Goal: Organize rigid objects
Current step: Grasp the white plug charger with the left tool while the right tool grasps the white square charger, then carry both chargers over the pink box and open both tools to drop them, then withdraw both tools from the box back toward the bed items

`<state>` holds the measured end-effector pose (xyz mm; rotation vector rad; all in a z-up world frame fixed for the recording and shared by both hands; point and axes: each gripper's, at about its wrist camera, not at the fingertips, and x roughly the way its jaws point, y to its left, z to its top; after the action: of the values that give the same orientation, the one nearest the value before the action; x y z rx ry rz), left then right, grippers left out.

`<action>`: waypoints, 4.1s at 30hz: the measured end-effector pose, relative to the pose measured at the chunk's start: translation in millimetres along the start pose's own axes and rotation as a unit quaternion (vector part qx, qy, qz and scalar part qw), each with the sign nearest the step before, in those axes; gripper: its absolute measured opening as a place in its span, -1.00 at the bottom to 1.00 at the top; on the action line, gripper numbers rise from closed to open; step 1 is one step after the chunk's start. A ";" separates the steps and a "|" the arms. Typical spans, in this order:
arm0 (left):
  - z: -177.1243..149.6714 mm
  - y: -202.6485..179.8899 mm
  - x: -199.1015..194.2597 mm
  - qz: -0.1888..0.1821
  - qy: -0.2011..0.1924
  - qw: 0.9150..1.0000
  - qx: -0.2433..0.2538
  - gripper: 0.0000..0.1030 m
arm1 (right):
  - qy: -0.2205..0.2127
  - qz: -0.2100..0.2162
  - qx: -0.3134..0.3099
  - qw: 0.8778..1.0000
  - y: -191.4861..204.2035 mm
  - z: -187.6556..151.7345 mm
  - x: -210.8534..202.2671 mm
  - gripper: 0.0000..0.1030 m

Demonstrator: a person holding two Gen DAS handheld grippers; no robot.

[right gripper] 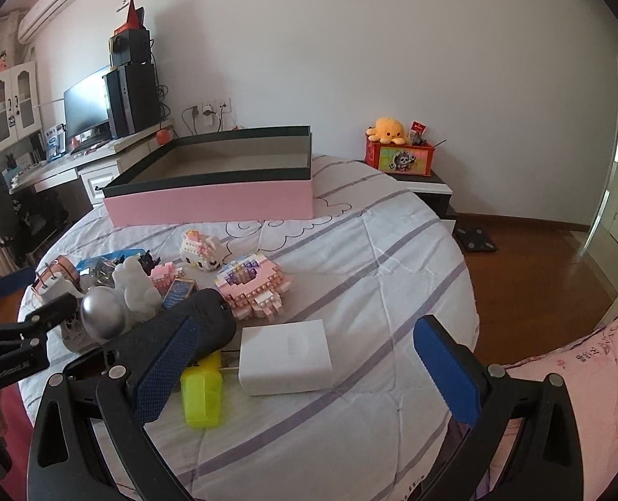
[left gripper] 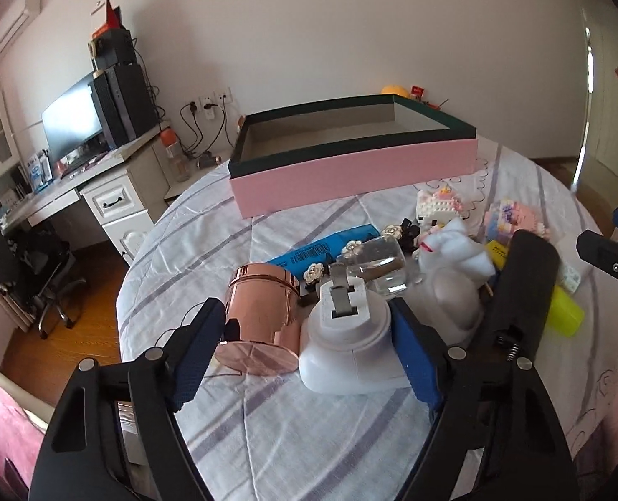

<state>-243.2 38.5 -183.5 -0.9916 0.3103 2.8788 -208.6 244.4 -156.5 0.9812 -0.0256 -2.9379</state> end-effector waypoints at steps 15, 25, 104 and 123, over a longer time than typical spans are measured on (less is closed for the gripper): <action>0.8 6.8 -5.6 -0.057 -0.004 0.998 -0.003 -0.30 | 0.041 0.031 -0.012 0.999 2.5 -13.2 18.0 1.00; -6.8 8.3 5.8 -0.084 0.017 0.996 -0.022 -0.04 | 0.050 0.048 -0.009 0.998 -4.0 -11.5 29.0 0.28; 193.0 49.9 140.8 -0.042 0.019 0.999 -0.026 0.89 | 0.089 0.096 -0.071 0.989 69.9 187.8 200.4 0.44; 126.7 70.0 -66.8 0.010 -0.134 0.989 -0.066 1.00 | -0.088 0.055 -0.063 0.993 64.8 150.9 -11.8 1.00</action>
<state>-276.6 -3.1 -33.2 -0.6069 0.1110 3.0336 -287.5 180.5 -26.9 0.6799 0.0954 -2.8737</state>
